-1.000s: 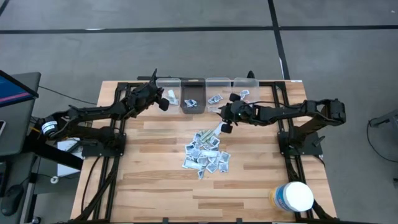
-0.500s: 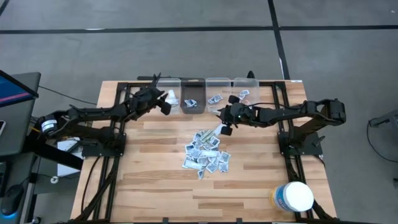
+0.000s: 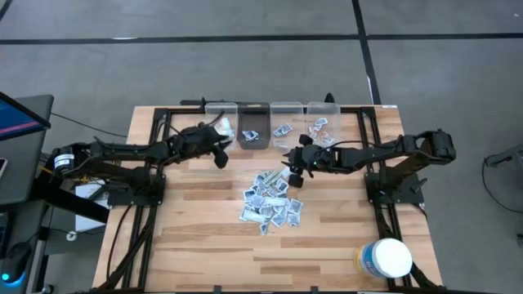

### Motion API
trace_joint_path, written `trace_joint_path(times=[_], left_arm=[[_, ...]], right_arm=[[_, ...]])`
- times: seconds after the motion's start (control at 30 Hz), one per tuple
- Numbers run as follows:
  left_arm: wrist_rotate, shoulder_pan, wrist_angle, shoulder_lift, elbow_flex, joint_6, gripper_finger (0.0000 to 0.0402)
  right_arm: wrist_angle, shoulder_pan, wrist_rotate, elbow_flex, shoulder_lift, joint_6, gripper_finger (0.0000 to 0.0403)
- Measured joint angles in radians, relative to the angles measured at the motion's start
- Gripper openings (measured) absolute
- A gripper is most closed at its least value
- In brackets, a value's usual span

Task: Pick & Place First Aid Supplies
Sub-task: Put the bandage into the left transparent bin

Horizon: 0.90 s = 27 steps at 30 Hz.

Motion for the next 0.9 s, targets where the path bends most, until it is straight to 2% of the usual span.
trace_joint_path(times=[0.23,0.37,0.47,0.63,0.8,0.9], left_arm=[[0.312,-0.065,0.0,0.0,0.0,-0.067,0.0101],[0.398,-0.134,0.0,0.001,-0.001,-0.166,0.0101],[0.4,-0.212,0.0,0.015,-0.001,-0.213,0.0102],[0.357,-0.38,0.005,0.087,-0.001,-0.193,0.0118],[0.239,-0.526,0.089,0.205,-0.001,-0.049,0.014],[0.16,-0.574,0.181,0.286,-0.001,0.029,0.0149]], right_arm=[[0.009,0.119,0.001,0.0,0.0,0.028,0.0107],[0.04,0.215,0.002,0.0,0.0,0.028,0.0107],[0.057,0.289,0.012,0.0,0.0,0.045,0.0107],[0.069,0.394,0.106,0.0,0.0,0.168,0.0107],[0.068,0.473,0.208,0.0,0.0,0.257,0.0107],[0.05,0.501,0.22,0.0,0.0,0.292,0.0107]])
